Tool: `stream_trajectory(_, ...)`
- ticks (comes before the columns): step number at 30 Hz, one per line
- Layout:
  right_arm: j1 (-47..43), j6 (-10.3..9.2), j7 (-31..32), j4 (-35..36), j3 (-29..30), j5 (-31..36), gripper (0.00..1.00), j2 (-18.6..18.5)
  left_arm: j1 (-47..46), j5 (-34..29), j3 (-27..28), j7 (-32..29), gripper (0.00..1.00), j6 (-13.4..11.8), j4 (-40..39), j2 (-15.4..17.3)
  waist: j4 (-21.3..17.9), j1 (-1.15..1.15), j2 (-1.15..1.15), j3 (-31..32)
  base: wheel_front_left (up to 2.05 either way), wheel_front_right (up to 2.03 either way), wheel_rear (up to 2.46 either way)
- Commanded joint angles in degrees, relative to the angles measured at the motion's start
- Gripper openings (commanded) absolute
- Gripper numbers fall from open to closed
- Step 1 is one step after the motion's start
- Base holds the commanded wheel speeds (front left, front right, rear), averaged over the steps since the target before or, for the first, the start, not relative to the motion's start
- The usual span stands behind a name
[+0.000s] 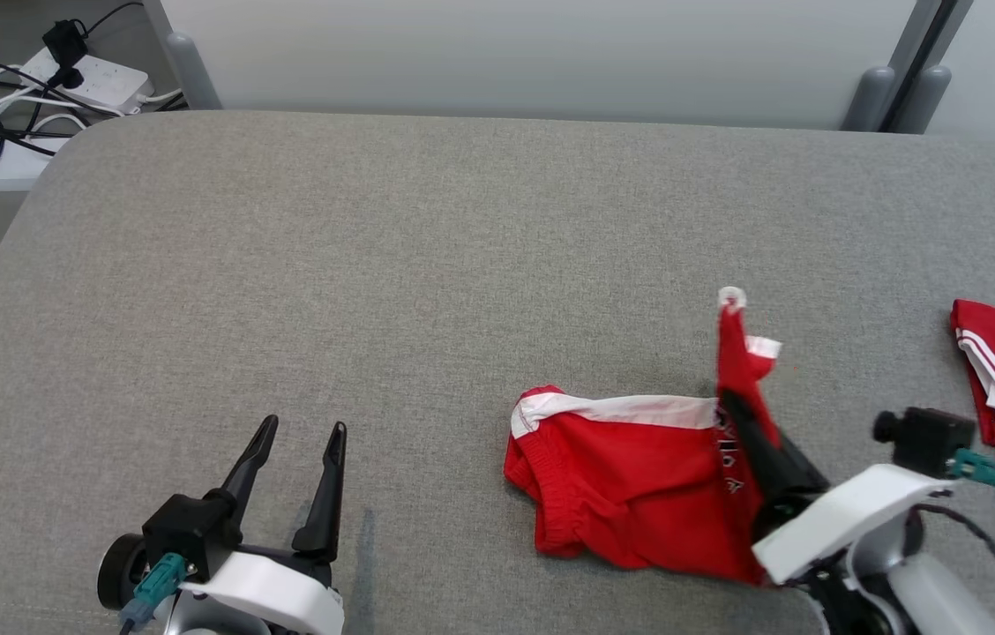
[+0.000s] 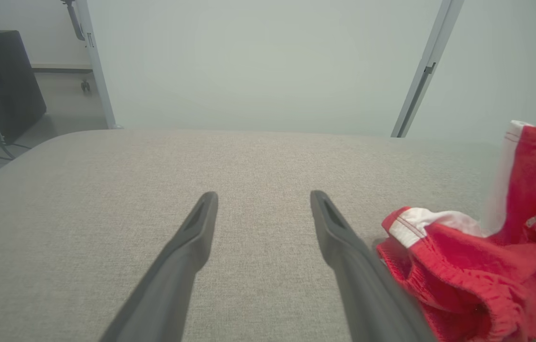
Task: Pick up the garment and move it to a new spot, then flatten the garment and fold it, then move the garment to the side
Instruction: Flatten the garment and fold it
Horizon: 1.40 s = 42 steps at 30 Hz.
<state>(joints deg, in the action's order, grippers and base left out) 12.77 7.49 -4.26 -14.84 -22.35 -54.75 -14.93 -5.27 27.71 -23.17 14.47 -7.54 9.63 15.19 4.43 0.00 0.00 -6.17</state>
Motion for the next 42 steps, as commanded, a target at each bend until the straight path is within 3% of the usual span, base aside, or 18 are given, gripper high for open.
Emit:
stream_trajectory(1, 1.7, 0.00, 1.2, 2.9, -1.9, 1.1, 0.00, 1.8, -3.4, -0.4, 1.9, 0.5, 1.00, 0.3, -1.5, 0.5, 0.1, 0.00, 0.00, -0.2, 0.00, 0.00, 0.00)
stream_trajectory(2, 2.9, 0.00, 2.2, 2.6, -3.1, 3.5, 0.00, 4.8, -3.8, -0.6, 1.6, 0.5, 1.00, 0.5, -1.5, 0.4, 0.5, 0.00, 0.00, -0.3, 0.00, 0.00, 0.00)
stream_trajectory(5, 4.8, 0.00, 2.9, -0.7, -5.4, 6.5, 0.00, 9.1, -4.6, -0.7, 1.0, 0.5, 1.00, 0.9, -1.3, 0.0, 1.7, 0.00, 0.00, -0.4, 0.00, 0.00, 0.00)
stream_trajectory(11, 8.6, 0.00, 1.3, -9.3, -9.4, 10.4, 0.00, 11.7, -5.8, -0.8, 0.1, 0.5, 1.00, 1.6, -0.8, -0.7, 4.4, 0.00, 0.00, -0.6, 0.00, 0.00, 0.00)
stream_trajectory(12, 9.7, 0.00, 0.8, -12.8, -10.5, 10.1, 0.20, 11.9, -6.2, -0.9, -0.2, 0.5, 1.00, 1.9, -0.4, -1.0, 5.4, 0.00, 0.00, -0.8, 0.00, 0.00, 0.00)
stream_trajectory(13, 10.3, 0.00, 0.1, -13.8, -11.5, 9.5, 0.77, 12.0, -6.4, -0.9, -0.3, 0.5, 1.00, 2.0, -0.3, -1.2, 5.8, 0.00, 0.00, -0.9, 0.00, 0.00, 0.00)
stream_trajectory(14, 10.3, 0.00, 0.1, -13.8, -11.5, 9.5, 0.77, 12.0, -6.4, -0.9, -0.3, 0.5, 1.00, 2.0, -0.3, -1.2, 5.8, 0.00, 0.00, -0.9, 0.00, 0.00, 0.00)
stream_trajectory(15, 10.6, 0.00, 0.1, -14.5, -12.8, 8.1, 1.00, 12.0, -6.5, -0.9, -0.4, 0.5, 1.00, 2.1, -0.1, -1.3, 6.1, 0.00, 0.00, -1.0, 0.00, 0.00, 0.00)
stream_trajectory(22, 13.3, 0.00, -3.2, -15.1, -18.5, 2.5, 1.00, 12.0, -6.2, -1.3, 0.1, 0.5, 1.00, 2.2, 0.4, -1.5, 5.7, 0.00, 0.00, -0.4, 0.00, 0.00, 0.00)
stream_trajectory(25, 13.9, 0.00, -6.7, -13.1, -16.9, 3.0, 1.00, 11.6, -5.7, -1.5, 0.3, 0.5, 1.00, 2.2, 0.5, -1.5, 4.4, 0.00, 0.00, 0.6, 0.00, 0.00, 0.00)
stream_trajectory(27, 13.3, 0.00, -8.6, -11.0, -14.6, 4.5, 1.00, 9.3, -5.4, -1.5, 0.4, 0.5, 1.00, 2.2, 0.5, -1.5, 3.8, 0.00, 0.00, 1.2, 0.00, 0.00, 0.00)
stream_trajectory(34, 6.6, 0.00, -10.7, -5.3, -0.5, 18.1, 1.00, 1.2, -4.1, -1.9, 1.1, 0.5, 1.00, 1.4, 0.2, -0.3, 1.2, 0.00, 0.00, 3.1, 0.00, 0.00, 0.00)
stream_trajectory(38, 0.1, 0.00, -10.7, -1.4, 8.6, 29.2, 1.00, 0.4, -2.8, -2.2, 1.3, 0.0, 1.00, 0.3, -0.3, 0.5, 0.2, 0.00, 0.00, 4.5, 0.00, 0.00, 0.00)
stream_trajectory(42, -6.3, 0.00, -10.7, 1.7, 13.9, 36.4, 1.00, 1.5, -0.8, -2.8, 1.3, -0.7, 1.00, -1.1, -1.2, 1.6, -0.6, 0.00, 0.00, 5.9, 0.00, 0.00, 0.00)
